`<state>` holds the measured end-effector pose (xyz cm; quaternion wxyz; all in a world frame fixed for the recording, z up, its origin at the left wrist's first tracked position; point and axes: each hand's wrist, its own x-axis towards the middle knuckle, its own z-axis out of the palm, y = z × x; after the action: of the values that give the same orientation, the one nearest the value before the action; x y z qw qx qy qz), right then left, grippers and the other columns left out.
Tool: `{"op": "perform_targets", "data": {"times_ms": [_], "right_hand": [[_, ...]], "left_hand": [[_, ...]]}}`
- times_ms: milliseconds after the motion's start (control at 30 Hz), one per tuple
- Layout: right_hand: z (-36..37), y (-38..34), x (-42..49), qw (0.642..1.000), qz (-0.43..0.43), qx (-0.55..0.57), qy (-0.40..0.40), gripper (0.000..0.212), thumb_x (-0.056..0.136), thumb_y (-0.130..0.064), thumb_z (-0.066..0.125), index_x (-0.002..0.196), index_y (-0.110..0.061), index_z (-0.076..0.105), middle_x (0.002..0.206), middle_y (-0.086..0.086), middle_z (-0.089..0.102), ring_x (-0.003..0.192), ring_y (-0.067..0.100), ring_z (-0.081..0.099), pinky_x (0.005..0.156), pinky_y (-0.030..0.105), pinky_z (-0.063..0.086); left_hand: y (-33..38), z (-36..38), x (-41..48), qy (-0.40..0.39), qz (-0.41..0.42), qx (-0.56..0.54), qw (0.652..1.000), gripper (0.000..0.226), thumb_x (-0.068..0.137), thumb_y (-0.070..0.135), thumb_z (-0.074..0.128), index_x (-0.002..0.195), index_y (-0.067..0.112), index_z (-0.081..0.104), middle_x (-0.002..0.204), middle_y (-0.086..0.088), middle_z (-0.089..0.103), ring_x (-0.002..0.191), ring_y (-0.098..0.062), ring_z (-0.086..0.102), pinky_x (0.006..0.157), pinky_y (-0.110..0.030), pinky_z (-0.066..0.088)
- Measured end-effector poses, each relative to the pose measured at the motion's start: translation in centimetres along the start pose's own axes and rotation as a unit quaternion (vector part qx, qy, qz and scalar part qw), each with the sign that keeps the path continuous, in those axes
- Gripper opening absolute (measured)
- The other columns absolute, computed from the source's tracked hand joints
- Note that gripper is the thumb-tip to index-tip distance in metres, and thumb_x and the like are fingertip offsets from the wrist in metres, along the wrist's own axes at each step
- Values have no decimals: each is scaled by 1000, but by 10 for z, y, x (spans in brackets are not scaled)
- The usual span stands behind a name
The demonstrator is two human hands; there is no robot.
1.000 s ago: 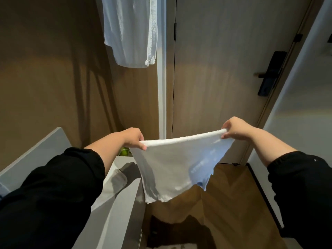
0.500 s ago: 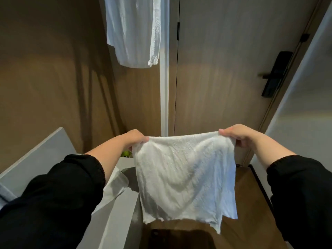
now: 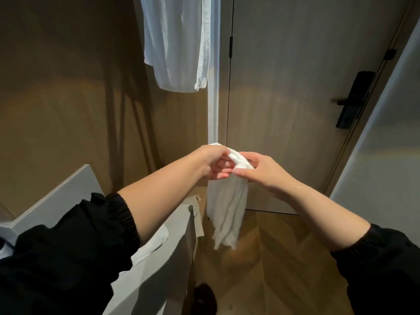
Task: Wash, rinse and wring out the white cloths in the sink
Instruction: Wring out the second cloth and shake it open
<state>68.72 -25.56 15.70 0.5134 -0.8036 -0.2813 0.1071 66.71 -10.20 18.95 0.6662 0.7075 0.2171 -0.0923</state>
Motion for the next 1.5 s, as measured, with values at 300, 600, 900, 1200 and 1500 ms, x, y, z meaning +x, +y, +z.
{"op": "perform_targets", "data": {"times_ms": [300, 600, 900, 1200, 1500], "right_hand": [[-15, 16, 12, 992, 30, 120, -25, 48, 64, 8, 62, 108, -9, 72, 101, 15, 72, 93, 28, 67, 88, 43, 53], [-38, 20, 9, 923, 91, 250, -277, 63, 70, 0, 66, 132, -3, 54, 126, 17, 59, 111, 30, 59, 97, 40, 50], [-19, 29, -11, 875, 183, 429, -130, 42, 83, -11, 39, 113, 2, 66, 120, 23, 63, 102, 33, 66, 85, 43, 54], [6, 22, 6, 938, -30, -342, -57, 52, 77, 5, 55, 122, -20, 52, 110, -2, 50, 96, 18, 51, 75, 23, 39], [-6, -26, 36, 996, -58, -10, 65, 31, 69, 11, 75, 92, -10, 71, 81, -1, 70, 68, 4, 60, 63, 10, 49]], "left_hand": [[-10, -49, -2, 42, 202, 212, 955, 33, 88, 34, 66, 115, 15, 67, 105, 1, 65, 98, -14, 55, 75, -23, 46], [-52, -45, 12, -179, 168, 346, 906, 14, 83, 18, 73, 95, 21, 67, 96, 9, 64, 95, -8, 61, 83, -21, 51], [-51, -35, 14, -77, 208, 324, 920, 26, 79, 26, 77, 94, 6, 70, 91, -6, 68, 83, -14, 67, 71, -28, 56], [-39, -41, 13, 66, 317, 515, 794, 42, 75, 38, 78, 65, 14, 46, 62, 1, 42, 60, -16, 37, 57, -30, 30], [-26, -103, -4, 33, 185, 546, 816, 29, 70, 30, 84, 92, 18, 69, 88, 5, 66, 88, -18, 64, 68, -22, 49]]}}
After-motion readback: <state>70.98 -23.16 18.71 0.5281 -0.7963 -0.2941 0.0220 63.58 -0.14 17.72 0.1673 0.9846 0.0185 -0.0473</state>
